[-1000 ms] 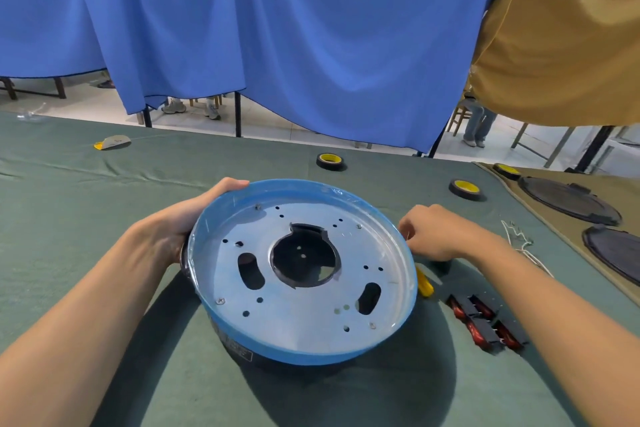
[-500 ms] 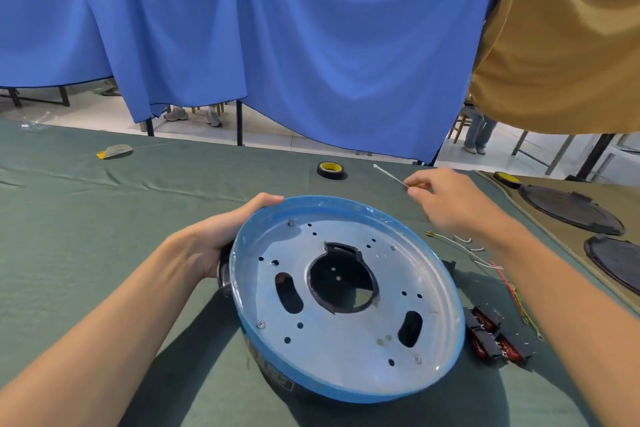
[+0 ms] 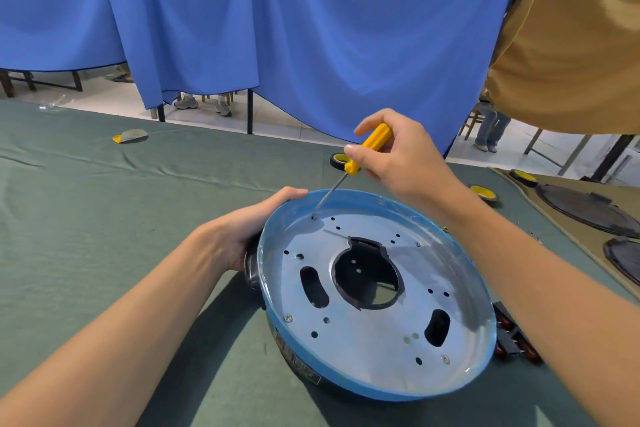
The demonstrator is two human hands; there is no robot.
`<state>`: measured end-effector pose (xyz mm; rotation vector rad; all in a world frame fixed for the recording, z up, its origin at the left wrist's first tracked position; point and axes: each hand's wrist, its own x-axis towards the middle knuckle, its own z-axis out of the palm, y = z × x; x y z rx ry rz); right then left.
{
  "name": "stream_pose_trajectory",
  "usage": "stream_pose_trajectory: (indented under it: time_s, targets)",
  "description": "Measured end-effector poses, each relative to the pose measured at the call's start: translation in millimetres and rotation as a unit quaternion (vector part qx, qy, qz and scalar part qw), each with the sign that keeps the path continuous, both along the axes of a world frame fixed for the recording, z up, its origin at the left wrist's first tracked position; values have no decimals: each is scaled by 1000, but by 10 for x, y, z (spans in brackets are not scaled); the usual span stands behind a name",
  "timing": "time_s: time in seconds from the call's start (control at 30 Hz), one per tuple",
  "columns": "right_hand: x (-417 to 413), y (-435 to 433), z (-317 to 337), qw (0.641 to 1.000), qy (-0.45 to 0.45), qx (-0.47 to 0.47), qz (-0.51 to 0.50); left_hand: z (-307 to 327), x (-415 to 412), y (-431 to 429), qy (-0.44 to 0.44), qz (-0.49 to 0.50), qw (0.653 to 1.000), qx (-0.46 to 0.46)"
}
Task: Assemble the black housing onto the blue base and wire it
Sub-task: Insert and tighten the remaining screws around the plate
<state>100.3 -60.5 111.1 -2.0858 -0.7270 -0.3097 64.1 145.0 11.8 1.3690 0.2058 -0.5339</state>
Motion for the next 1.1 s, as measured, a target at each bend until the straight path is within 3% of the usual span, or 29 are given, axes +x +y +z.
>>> stream_pose_trajectory:
  time_s: [0.27,0.57,0.77,1.1]
  targets:
    - [38,134,-61,994,-75,-74,8,63,16,-7,-11,-6,1000,19]
    - [32,171,-43,992,-69,-98,34,71,10,-17,-14,-9,999,36]
    - [-28,186,144,990,-87,-93,67,266,35,25,-67,-57,992,90]
    - [-12,339,20,978,-71,-166,103,242,-19,85,-61,-66,984,153]
